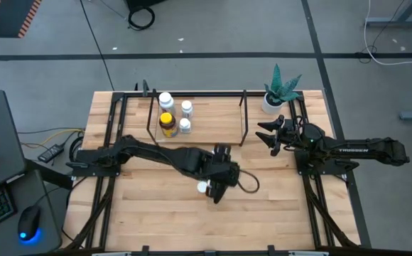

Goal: Pick and place medicine bottles onto shelf by color
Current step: Put the dark green pill bottle on the shelf

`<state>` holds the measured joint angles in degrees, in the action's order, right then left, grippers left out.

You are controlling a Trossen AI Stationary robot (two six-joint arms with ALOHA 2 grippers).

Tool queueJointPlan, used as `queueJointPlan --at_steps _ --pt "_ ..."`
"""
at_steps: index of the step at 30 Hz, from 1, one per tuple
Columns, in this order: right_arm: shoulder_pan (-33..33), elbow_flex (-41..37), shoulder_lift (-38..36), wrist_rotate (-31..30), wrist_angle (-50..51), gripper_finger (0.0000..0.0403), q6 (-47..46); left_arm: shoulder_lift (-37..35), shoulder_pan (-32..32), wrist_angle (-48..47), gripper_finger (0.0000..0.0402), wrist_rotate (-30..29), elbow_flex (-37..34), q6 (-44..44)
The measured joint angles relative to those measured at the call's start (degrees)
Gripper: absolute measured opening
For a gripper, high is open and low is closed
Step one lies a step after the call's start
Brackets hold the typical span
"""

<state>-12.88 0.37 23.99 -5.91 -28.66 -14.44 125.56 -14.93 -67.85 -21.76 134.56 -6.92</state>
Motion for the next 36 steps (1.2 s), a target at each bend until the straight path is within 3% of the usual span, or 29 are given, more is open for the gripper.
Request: queueJointPlan --at_steps 13,20,29,36 --pt "0.01 0.00 0.00 0.00 0.02 0.0243 0.00 -1.17 14.30 -5.27 0.0247 0.50 -1.95 -1.73" --pt "0.01 0.00 -0.02 0.00 0.00 0.0243 0.00 -0.66 22.99 -2.70 0.0244 2.44 -1.95 -2.68" --pt "0.00 0.01 -0.02 0.00 0.02 0.0243 0.00 -0.70 31.43 -0.97 0.0246 2.47 -1.90 7.63" --pt "0.00 0.01 -0.02 0.00 0.00 0.0243 0.00 -0.21 32.74 1.32 0.0253 2.31 -1.88 13.93"
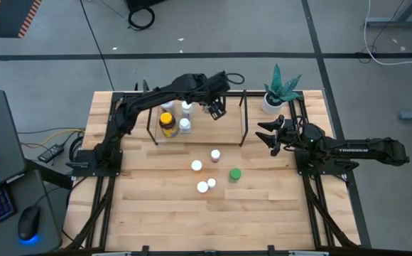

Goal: Pick and place medicine bottles onto shelf by color
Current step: Put the dark green pill bottle on the shelf

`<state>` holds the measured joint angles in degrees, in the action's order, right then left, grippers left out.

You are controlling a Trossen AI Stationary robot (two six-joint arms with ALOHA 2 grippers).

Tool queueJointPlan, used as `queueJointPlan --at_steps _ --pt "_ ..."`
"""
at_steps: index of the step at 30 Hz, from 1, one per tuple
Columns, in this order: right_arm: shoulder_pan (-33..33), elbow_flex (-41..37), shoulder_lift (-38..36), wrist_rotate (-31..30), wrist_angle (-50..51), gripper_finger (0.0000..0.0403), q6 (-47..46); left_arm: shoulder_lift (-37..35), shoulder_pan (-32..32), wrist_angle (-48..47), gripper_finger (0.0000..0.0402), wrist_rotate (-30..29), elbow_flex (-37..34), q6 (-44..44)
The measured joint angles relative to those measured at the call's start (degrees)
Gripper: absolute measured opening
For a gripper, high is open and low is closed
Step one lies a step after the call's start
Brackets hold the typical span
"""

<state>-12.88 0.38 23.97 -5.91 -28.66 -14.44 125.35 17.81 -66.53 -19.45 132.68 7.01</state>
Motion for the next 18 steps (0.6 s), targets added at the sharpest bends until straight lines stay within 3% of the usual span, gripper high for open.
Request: queueJointPlan --at_steps 11,18 --pt "0.00 0.00 0.02 -0.04 0.00 0.0243 0.00 5.22 0.27 4.42 0.0253 -0.46 -0.04 0.83" --pt "0.02 -0.01 0.02 -0.04 -0.01 0.0243 0.00 6.05 1.71 2.35 0.0249 -0.65 0.00 0.64"
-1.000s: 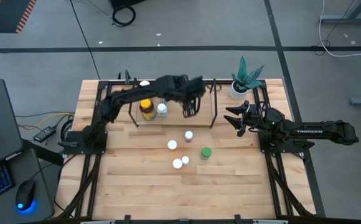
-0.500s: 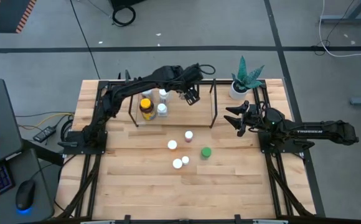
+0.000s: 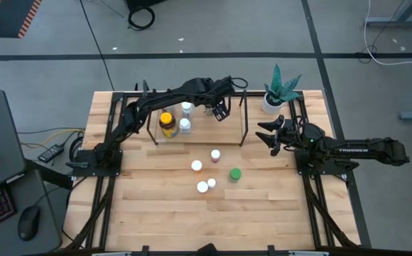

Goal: Pick and place medicine bottles onto shelf by color
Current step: Put the dark green pill bottle on the shelf

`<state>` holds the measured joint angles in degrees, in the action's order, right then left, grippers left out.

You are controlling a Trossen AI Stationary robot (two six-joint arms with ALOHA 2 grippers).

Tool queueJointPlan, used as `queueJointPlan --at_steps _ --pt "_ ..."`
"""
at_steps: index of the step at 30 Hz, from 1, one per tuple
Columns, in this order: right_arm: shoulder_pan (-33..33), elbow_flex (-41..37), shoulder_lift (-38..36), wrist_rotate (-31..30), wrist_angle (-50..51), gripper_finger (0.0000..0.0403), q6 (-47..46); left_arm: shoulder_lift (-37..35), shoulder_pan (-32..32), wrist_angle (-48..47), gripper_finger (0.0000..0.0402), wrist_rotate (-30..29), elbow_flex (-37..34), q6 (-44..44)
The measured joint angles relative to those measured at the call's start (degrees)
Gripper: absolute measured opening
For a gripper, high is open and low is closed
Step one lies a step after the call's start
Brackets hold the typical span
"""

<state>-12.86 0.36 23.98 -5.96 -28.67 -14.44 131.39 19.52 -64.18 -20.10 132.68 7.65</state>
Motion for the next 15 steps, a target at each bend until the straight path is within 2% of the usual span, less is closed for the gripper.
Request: queueJointPlan --at_steps 5,11,15 --pt "-0.01 0.00 0.00 0.00 0.00 0.0243 0.00 0.00 0.56 -1.87 0.0258 0.70 0.00 1.02" --pt "-0.02 0.02 -0.02 0.00 0.00 0.0243 0.00 0.00 -0.29 1.94 0.0252 0.99 0.00 0.88" --pt "-0.02 0.01 -0.01 0.01 0.00 0.0243 0.00 0.00 -0.53 3.71 0.0251 5.43 0.00 1.50"
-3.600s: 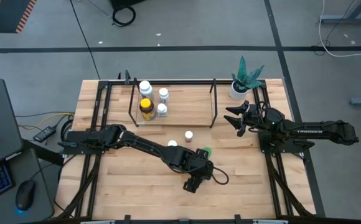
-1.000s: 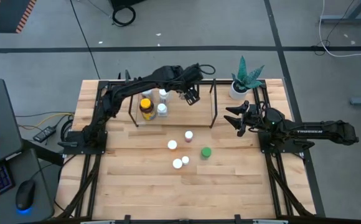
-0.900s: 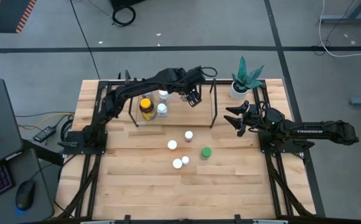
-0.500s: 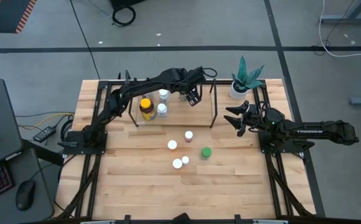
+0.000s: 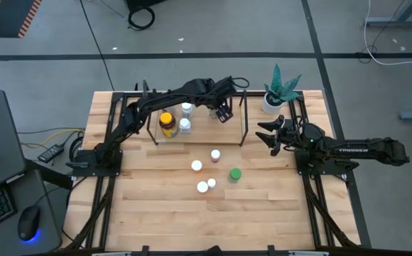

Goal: Pick and place medicine bottles onto shelf by color
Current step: Put the dark green pill bottle on the shelf

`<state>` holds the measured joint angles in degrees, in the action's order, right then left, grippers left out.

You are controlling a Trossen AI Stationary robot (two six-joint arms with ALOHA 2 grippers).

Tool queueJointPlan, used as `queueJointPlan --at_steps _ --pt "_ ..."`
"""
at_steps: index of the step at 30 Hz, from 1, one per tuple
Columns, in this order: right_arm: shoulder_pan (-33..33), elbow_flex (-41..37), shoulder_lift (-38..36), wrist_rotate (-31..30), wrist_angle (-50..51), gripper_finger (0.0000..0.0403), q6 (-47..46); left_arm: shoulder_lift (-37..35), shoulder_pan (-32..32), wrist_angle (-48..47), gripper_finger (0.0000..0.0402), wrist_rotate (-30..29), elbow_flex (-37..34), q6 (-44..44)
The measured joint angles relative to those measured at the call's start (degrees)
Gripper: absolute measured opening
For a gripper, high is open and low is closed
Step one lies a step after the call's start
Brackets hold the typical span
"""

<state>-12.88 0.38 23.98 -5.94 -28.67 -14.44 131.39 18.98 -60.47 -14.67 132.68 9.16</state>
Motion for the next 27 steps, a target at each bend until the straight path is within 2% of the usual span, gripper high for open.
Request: queueJointPlan --at_steps 7,12,19,27 --pt "0.00 0.00 -0.01 0.01 -0.02 0.0243 0.00 2.48 -0.50 2.56 0.0260 1.97 -0.07 0.25" --pt "0.00 0.01 -0.01 -0.05 0.00 0.0243 0.00 2.49 -0.57 2.00 0.0257 2.09 -0.04 -0.84" --pt "0.01 0.00 0.00 -0.05 0.02 0.0243 0.00 2.45 -0.55 -0.06 0.0284 2.03 0.02 -1.44" --pt "0.02 -0.01 -0.01 -0.02 0.02 0.0243 0.00 2.08 -0.74 -1.28 0.0288 1.87 0.02 -2.29"
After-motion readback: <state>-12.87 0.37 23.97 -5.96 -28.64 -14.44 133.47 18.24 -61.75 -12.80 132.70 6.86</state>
